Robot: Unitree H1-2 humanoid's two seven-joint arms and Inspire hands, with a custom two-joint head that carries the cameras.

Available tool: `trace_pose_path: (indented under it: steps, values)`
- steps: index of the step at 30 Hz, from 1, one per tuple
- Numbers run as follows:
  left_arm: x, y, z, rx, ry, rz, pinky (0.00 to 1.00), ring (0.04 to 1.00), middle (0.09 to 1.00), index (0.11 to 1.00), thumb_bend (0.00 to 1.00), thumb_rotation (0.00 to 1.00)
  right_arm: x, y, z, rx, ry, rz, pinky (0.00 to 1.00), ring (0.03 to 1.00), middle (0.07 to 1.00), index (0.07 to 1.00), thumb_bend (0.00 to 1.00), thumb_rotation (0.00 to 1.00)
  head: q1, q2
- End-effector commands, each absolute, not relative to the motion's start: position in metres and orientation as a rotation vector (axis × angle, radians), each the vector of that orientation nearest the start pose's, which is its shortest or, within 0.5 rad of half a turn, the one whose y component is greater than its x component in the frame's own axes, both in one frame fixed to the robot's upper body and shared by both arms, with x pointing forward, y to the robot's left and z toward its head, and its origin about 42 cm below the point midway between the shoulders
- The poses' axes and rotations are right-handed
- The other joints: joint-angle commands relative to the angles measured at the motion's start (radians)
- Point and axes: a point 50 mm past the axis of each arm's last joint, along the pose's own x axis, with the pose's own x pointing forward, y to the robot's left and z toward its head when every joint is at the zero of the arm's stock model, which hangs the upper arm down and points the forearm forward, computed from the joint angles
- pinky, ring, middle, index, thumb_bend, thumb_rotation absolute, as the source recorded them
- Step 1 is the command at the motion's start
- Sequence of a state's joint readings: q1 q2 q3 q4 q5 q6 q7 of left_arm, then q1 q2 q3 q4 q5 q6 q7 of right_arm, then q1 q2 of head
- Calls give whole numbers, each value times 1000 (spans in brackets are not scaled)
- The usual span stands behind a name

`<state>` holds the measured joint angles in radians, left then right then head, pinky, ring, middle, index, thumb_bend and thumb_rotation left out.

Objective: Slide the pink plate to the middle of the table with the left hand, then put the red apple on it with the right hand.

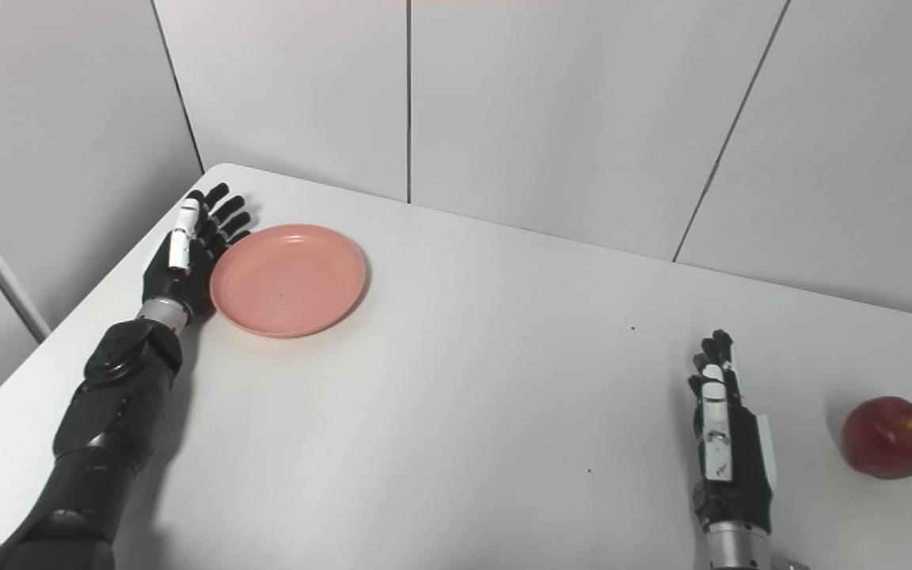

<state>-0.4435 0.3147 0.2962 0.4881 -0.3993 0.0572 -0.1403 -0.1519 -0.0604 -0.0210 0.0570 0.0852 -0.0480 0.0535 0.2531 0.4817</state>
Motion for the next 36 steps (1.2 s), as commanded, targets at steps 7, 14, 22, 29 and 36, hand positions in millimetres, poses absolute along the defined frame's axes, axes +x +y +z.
trace_pose_path:
  steps: [7, 14, 22, 29, 36]
  values:
    - [420, 350, 162, -208, -8, 77, 919, 919, 920, 908, 315, 1000, 337, -220, 144, 24, -200, 62, 1000, 982, 979, 988, 200, 1000, -6, 4]
    - [427, 330, 162, -224, 0, 24, 942, 921, 920, 910, 340, 1000, 337, -218, 144, 22, -206, 60, 1000, 980, 980, 991, 199, 1000, -14, 7]
    - [437, 306, 155, -226, 23, -32, 933, 919, 919, 903, 323, 1000, 337, -217, 144, 36, -211, 66, 1000, 983, 985, 995, 190, 1000, -20, 9]
    - [441, 289, 150, -230, 37, -84, 945, 932, 928, 911, 339, 1000, 337, -215, 145, 36, -206, 62, 1000, 982, 982, 990, 209, 1000, -28, 13]
    - [443, 270, 145, -233, 45, -117, 917, 909, 908, 890, 347, 1000, 337, -214, 144, 42, -206, 64, 1000, 980, 981, 987, 237, 1000, -35, 16]
